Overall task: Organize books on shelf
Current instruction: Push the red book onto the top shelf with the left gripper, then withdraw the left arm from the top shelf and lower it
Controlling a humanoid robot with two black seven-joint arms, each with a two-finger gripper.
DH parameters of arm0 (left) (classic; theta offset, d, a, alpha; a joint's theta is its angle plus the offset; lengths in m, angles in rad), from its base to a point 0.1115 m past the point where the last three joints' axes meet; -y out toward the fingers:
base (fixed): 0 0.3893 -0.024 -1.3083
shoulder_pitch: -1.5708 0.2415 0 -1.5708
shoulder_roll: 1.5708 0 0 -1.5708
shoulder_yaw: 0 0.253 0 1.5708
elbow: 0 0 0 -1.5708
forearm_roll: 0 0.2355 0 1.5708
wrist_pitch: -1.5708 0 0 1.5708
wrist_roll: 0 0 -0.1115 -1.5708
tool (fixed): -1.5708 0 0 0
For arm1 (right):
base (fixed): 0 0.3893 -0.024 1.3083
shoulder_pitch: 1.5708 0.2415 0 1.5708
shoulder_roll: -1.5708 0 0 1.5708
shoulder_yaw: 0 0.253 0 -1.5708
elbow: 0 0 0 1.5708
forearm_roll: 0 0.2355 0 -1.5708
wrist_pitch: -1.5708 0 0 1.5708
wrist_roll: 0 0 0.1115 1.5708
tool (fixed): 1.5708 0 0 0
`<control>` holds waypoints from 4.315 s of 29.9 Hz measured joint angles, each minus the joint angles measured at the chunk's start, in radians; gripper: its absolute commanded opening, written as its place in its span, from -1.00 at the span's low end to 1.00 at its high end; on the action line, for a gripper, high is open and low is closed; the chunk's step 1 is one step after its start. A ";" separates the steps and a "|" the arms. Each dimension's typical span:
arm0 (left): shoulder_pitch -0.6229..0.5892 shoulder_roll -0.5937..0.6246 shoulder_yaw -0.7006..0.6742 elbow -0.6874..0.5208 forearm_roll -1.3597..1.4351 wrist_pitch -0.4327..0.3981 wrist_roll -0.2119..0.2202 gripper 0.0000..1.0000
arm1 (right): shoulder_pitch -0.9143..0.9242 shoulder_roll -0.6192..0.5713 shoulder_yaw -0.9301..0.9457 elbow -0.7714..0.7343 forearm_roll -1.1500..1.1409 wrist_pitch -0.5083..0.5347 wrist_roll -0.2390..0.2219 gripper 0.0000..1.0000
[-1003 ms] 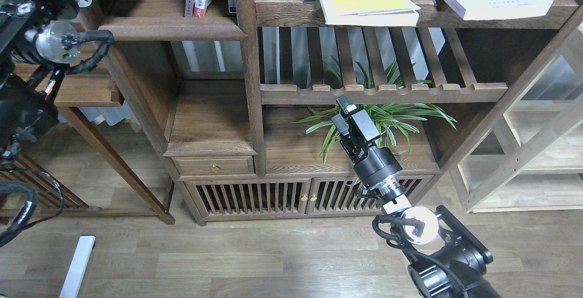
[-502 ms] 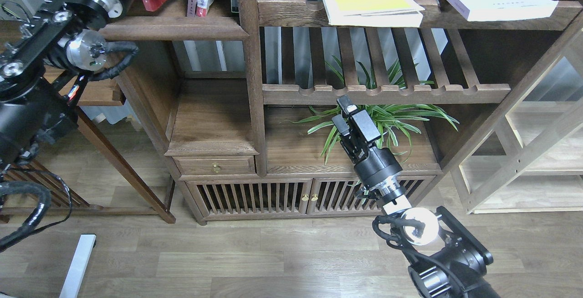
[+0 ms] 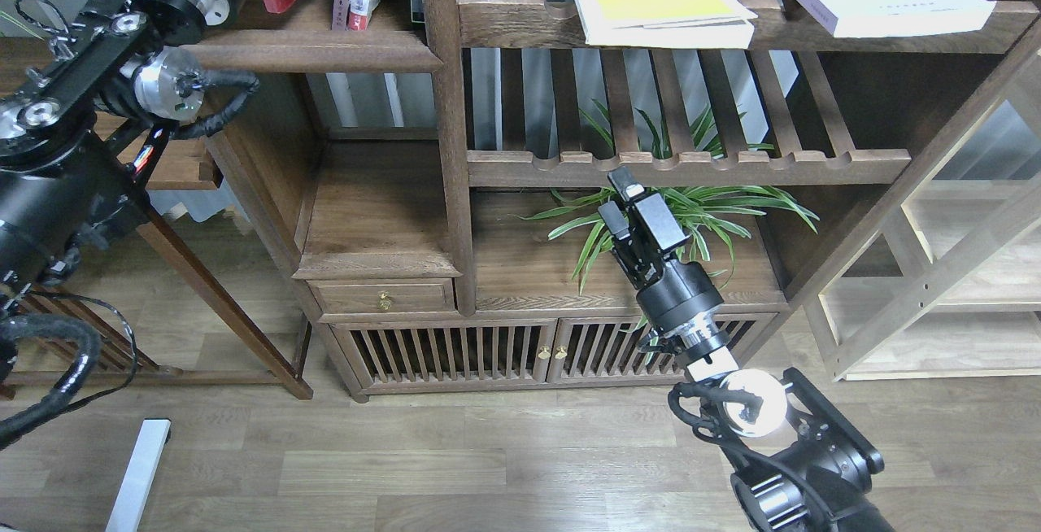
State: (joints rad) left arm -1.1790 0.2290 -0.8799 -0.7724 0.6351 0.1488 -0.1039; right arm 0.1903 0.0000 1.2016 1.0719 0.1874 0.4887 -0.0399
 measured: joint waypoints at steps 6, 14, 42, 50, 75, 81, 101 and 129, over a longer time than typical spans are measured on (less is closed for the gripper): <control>-0.006 -0.007 0.041 0.004 0.000 0.035 0.000 -0.44 | 0.000 0.000 0.002 0.002 0.001 0.000 -0.001 0.90; -0.013 -0.015 0.071 0.024 0.000 0.046 -0.031 -0.34 | 0.000 0.000 0.004 0.002 0.001 0.000 -0.001 0.90; -0.062 -0.091 0.068 0.130 -0.039 0.070 -0.127 -0.39 | -0.005 0.000 0.003 0.002 0.000 0.000 -0.001 0.90; -0.099 -0.109 0.069 0.137 -0.039 0.069 -0.130 -0.36 | -0.011 0.000 0.003 0.002 0.000 0.000 -0.003 0.90; -0.202 -0.143 0.073 0.122 -0.043 0.069 -0.122 -0.23 | -0.010 0.000 0.001 0.002 0.000 0.000 -0.005 0.90; -0.203 -0.115 0.075 0.075 -0.043 0.077 -0.108 -0.13 | -0.010 0.000 0.001 0.002 0.000 0.000 -0.005 0.90; -0.105 0.100 0.101 -0.227 -0.042 0.075 -0.088 0.49 | -0.013 0.000 0.002 0.001 0.000 0.000 -0.003 0.90; 0.480 0.237 -0.144 -0.846 -0.171 -0.051 -0.091 0.98 | -0.060 -0.142 0.115 0.057 0.108 0.000 -0.008 0.93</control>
State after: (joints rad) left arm -0.6985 0.4655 -1.0240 -1.6181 0.4643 0.0977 -0.1948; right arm 0.1304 -0.1417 1.3163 1.1291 0.2950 0.4887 -0.0478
